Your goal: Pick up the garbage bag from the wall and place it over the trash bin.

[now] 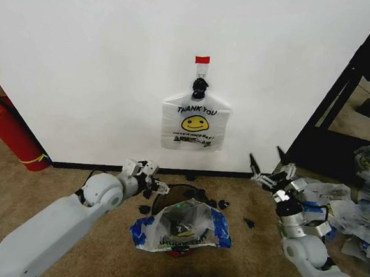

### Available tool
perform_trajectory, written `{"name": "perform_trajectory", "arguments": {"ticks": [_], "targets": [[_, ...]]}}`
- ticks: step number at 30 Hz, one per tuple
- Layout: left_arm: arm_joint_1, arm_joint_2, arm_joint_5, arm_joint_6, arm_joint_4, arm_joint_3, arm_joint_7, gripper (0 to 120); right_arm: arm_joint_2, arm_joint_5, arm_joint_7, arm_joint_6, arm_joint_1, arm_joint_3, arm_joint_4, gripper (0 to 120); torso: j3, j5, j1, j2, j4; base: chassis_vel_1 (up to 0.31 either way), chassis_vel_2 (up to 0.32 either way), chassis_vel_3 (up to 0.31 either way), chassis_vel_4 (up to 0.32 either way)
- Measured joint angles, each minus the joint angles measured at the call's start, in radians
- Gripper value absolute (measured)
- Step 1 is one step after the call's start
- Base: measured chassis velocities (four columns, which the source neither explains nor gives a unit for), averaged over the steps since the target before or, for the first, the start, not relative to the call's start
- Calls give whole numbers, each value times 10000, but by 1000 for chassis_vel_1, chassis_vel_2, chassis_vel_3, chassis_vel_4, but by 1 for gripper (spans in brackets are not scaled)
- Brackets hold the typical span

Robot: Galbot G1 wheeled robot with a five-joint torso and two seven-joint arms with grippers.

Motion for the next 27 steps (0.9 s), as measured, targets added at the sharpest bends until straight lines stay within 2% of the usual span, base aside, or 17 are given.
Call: {"name": "perform_trajectory", "arguments": {"ticks": [4,15,20,27], "targets": [[-516,-35,-58,110,320,589,-162,100,226,-412,602,-172,-154,-29,287,100,0,0,0,0,-2,0,0,0,0],[-1337,-588,-345,-3,1043,2599,-1440,100,594,-855,818,-301,-771,50,733,100,-1,-1,-2,0,-3,0,0,0,0],[-1649,-762,-431,-35,1421,2865,-1526,98,635,-880,811,-303,-994,143,872,100,-1,-1,-2,0,-5,0,0,0,0],[-1804,-736,-683,-67,1492,3010,-1525,85,622,-870,802,-309,-1239,319,944,100,-1,-1,-2,0,-3,0,0,0,0]]}}
